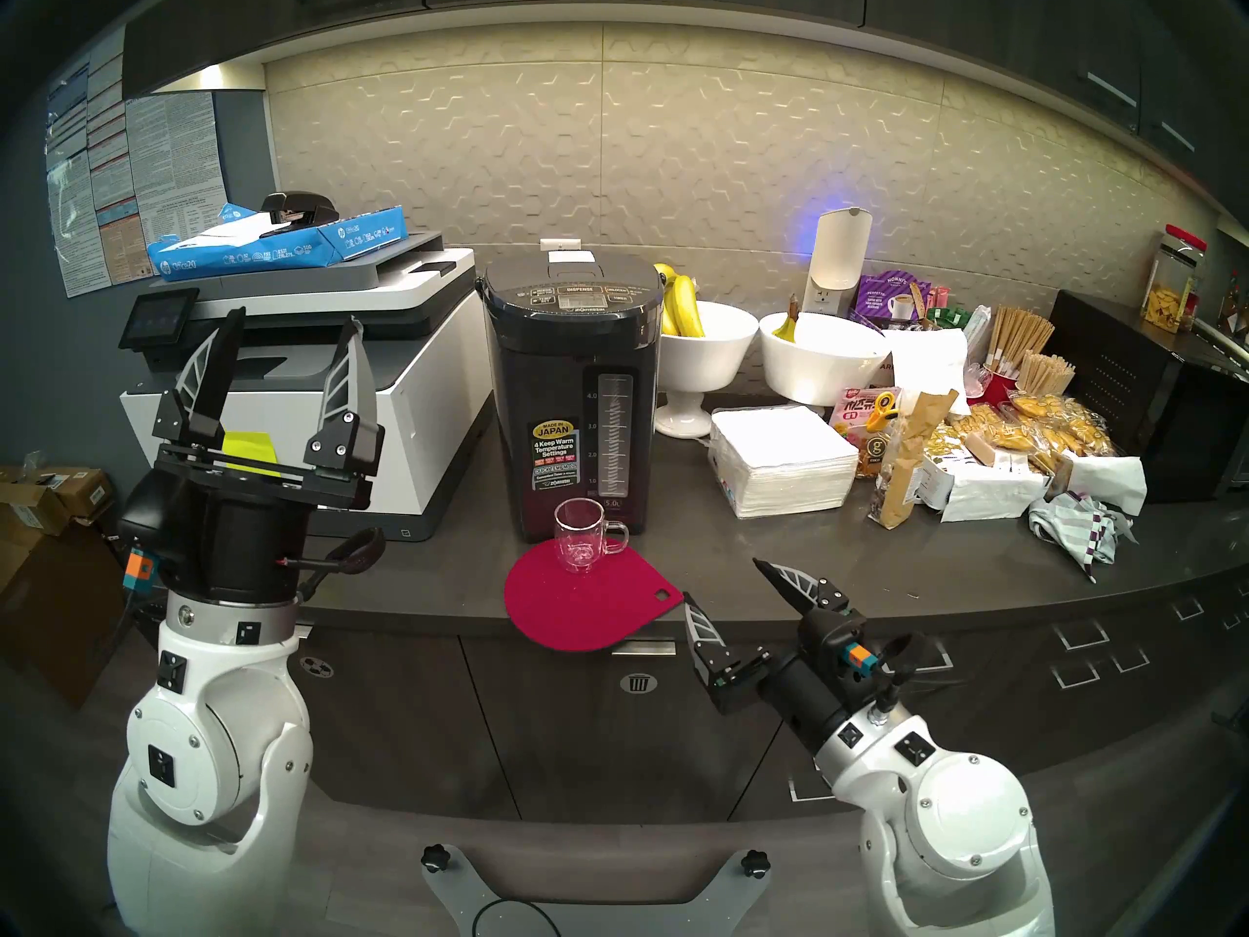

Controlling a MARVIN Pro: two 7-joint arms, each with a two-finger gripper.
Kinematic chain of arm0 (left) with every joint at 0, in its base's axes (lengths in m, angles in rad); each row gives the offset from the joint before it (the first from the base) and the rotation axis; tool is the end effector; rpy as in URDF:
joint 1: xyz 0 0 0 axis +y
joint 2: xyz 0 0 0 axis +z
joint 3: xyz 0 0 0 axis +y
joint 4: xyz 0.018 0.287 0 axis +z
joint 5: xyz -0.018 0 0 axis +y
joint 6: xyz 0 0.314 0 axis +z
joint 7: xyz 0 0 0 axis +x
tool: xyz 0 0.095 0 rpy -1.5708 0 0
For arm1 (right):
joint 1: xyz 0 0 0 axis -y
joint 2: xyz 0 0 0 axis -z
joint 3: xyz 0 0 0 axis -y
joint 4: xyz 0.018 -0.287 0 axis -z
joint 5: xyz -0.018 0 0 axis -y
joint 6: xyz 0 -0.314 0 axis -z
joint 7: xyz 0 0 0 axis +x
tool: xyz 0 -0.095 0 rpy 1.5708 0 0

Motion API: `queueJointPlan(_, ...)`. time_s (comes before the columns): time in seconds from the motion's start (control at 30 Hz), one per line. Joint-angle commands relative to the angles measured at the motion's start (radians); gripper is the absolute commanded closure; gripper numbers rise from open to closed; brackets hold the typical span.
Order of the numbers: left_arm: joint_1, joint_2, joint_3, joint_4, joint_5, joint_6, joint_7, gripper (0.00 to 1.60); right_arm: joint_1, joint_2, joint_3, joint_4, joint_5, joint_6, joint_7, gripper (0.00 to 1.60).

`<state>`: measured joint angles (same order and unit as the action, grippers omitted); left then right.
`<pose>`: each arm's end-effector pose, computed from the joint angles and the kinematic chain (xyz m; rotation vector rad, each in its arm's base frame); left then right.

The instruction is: Press the water dispenser button and fill the cup

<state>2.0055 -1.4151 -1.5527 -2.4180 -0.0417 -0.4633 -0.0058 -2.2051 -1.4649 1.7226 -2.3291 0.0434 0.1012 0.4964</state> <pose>0.2508 -0.0079 -0.0863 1.0524 -0.1981 2.8873 0.2444 -0.0071 -0.2184 -2.0279 -0.5989 -2.0238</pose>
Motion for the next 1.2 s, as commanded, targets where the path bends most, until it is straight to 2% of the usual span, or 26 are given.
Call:
queueJointPlan(0.0,-0.029,-0.009,0.002,-0.025,-0.018,-0.033,0.006,0.00,0.003,0.002,-0.002,-0.019,0.000,-0.003,0.002,0.00)
queueJointPlan(0.23,-0.020,-0.002,0.007,-0.025,-0.063,-0.033,-0.002,0.00,0.002,0.002,-0.002,-0.020,0.000,-0.003,0.002,0.00)
queueJointPlan(0.47,-0.044,0.008,0.015,-0.025,-0.061,-0.043,-0.019,0.00,0.002,0.002,-0.002,-0.020,0.000,-0.003,0.002,0.00)
queueJointPlan(1.17,-0.155,0.021,0.000,-0.025,-0.039,-0.166,-0.058,0.00,0.004,0.001,-0.002,-0.017,0.000,-0.004,0.002,0.00)
